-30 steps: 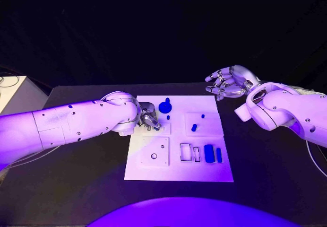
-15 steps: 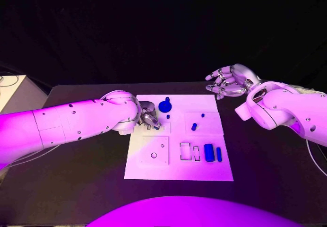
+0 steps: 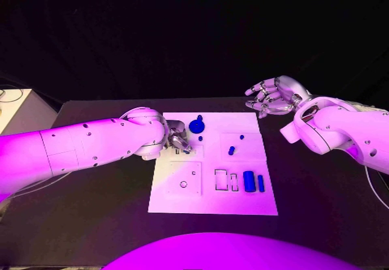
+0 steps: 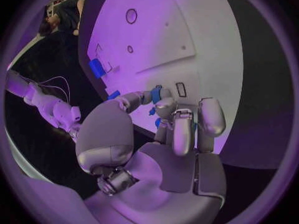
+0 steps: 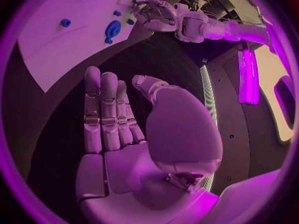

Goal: Assemble the parts on the task board

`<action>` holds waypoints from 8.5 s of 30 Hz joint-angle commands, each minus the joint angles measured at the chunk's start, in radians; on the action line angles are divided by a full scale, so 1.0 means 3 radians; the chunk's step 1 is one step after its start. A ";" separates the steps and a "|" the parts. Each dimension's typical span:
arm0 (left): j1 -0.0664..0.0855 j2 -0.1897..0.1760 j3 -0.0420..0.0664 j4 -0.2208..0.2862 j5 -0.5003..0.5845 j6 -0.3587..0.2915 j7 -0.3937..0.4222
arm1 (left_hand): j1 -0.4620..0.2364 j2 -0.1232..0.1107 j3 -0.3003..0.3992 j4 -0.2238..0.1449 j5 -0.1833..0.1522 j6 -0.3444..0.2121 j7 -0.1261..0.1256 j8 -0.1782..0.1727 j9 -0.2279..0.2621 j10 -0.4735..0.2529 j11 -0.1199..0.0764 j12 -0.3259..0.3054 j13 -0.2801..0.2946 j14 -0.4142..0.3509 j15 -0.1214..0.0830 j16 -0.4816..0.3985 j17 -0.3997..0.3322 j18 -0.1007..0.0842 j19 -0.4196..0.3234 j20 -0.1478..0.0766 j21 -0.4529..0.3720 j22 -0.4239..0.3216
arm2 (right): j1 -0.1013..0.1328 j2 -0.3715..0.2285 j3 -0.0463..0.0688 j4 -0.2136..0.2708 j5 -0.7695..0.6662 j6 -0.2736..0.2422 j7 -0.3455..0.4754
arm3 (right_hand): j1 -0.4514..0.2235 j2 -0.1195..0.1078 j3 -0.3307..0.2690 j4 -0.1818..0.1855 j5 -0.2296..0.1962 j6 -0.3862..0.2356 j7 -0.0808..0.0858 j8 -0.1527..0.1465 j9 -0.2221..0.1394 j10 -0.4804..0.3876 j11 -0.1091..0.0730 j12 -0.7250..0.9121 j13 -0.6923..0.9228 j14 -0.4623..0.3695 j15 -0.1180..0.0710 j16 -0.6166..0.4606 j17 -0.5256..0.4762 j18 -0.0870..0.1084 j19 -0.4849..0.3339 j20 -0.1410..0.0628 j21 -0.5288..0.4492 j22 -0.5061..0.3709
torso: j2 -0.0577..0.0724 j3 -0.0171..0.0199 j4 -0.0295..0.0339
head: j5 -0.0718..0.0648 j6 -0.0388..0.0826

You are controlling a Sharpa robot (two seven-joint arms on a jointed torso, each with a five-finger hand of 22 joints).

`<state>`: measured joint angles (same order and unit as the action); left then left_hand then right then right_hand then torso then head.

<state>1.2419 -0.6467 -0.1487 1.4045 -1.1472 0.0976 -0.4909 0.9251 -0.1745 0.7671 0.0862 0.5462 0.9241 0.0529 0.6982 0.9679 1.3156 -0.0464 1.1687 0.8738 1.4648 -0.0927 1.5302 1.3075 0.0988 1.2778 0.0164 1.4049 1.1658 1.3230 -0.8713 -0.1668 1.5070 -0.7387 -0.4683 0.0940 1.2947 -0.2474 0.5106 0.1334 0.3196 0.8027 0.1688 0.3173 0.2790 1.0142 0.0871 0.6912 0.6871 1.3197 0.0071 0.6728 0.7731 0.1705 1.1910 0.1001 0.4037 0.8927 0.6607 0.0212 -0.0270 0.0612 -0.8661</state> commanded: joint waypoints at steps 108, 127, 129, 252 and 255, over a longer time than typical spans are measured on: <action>-0.0040 0.0151 -0.0038 -0.0186 0.0058 0.0415 -0.0059 | -0.0124 0.0170 -0.0240 -0.0130 -0.0192 0.0232 -0.0163 -0.0007 -0.0142 0.0113 -0.0048 0.0055 0.0093 0.0304 -0.0054 0.0046 0.0685 -0.0037 0.0045 0.0074 -0.0081 -0.0030 | -0.0010 -0.0008 0.0001 0.0010 -0.0037 0.0055 0.0023 | 0.0020 0.0004 -0.0006 -0.0045 0.0059 -0.0031 0.0028 0.0013 -0.0001 -0.0052 0.0004 -0.0014 -0.0024 -0.0018 0.0005 -0.0059 0.0026 0.0035 0.0009 0.0032 -0.0047 -0.0030 | 0.0000 0.0002 -0.0002 | -0.0033 -0.0022; -0.0040 0.0148 -0.0038 -0.0191 0.0062 0.0409 -0.0058 | -0.0186 0.0148 -0.0388 0.0019 -0.0193 0.0245 -0.0166 -0.0009 -0.0162 0.0110 -0.0051 0.0057 0.0097 0.0304 -0.0056 0.0046 0.0685 -0.0037 0.0048 0.0080 -0.0093 -0.0036 | -0.0019 -0.0006 0.0001 0.0005 -0.0032 0.0059 0.0026 | 0.0014 0.0005 -0.0009 -0.0042 0.0058 -0.0032 0.0029 0.0014 -0.0001 -0.0052 0.0006 -0.0013 -0.0026 -0.0018 0.0006 -0.0062 0.0028 0.0034 0.0009 0.0032 -0.0050 -0.0032 | 0.0001 0.0003 -0.0002 | -0.0033 -0.0022; -0.0040 0.0148 -0.0038 -0.0191 0.0062 0.0410 -0.0058 | -0.0193 0.0143 -0.0409 0.0036 -0.0194 0.0247 -0.0167 -0.0008 -0.0164 0.0111 -0.0051 0.0059 0.0101 0.0304 -0.0057 0.0046 0.0686 -0.0037 0.0050 0.0080 -0.0093 -0.0034 | -0.0019 -0.0006 0.0001 0.0004 -0.0032 0.0059 0.0026 | 0.0014 0.0005 -0.0009 -0.0042 0.0058 -0.0032 0.0029 0.0014 -0.0001 -0.0052 0.0006 -0.0013 -0.0026 -0.0018 0.0006 -0.0062 0.0028 0.0034 0.0009 0.0032 -0.0050 -0.0032 | 0.0001 0.0003 -0.0001 | -0.0034 -0.0022; -0.0040 0.0116 -0.0041 -0.0212 0.0015 0.0731 -0.0139 | 0.0127 0.0272 0.0297 -0.0354 -0.0343 0.0224 -0.0162 0.0087 -0.0173 0.0168 -0.0054 0.0087 0.0155 0.0299 -0.0058 0.0034 0.0657 -0.0062 0.0153 0.0042 -0.0021 0.0124 | -0.0047 -0.0024 0.0001 -0.0004 -0.0029 0.0083 0.0024 | -0.0002 0.0015 -0.0018 -0.0041 0.0062 -0.0040 0.0031 0.0024 -0.0001 -0.0058 0.0008 -0.0002 -0.0040 -0.0012 0.0009 -0.0088 0.0050 0.0035 0.0017 0.0036 -0.0072 -0.0048 | 0.0000 0.0002 -0.0003 | -0.0013 -0.0022; -0.0040 0.0119 -0.0041 -0.0216 0.0018 0.0733 -0.0138 | 0.0127 0.0267 0.0296 -0.0366 -0.0344 0.0238 -0.0168 0.0091 -0.0174 0.0175 -0.0059 0.0090 0.0160 0.0301 -0.0060 0.0038 0.0667 -0.0064 0.0157 0.0042 -0.0018 0.0131 | -0.0047 -0.0026 0.0001 -0.0005 -0.0029 0.0085 0.0023 | -0.0002 0.0015 -0.0018 -0.0041 0.0062 -0.0040 0.0031 0.0024 -0.0001 -0.0058 0.0008 -0.0002 -0.0040 -0.0012 0.0009 -0.0088 0.0050 0.0035 0.0017 0.0036 -0.0072 -0.0048 | 0.0000 0.0002 -0.0002 | -0.0013 -0.0022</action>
<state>1.2513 -0.6092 -0.1432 1.3447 -1.1337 0.2203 -0.4915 0.9371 -0.1261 0.6927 0.1440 0.4470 0.9908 0.0014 0.7224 0.9163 1.3589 -0.0644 1.1922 0.9209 1.4669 -0.1089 1.5378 1.3075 0.0992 1.3170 0.0271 1.3932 1.2041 1.3094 -0.8784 -0.1668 1.5057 -0.7422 -0.4495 0.0943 1.2948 -0.2474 0.5079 0.1254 0.3332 0.7916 0.1691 0.3211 0.2786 1.0042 0.0915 0.6913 0.6759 1.3199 0.0070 0.6496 0.7870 0.1703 1.1947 0.1038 0.3852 0.8792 0.6607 0.0219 -0.0278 0.0569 -0.8727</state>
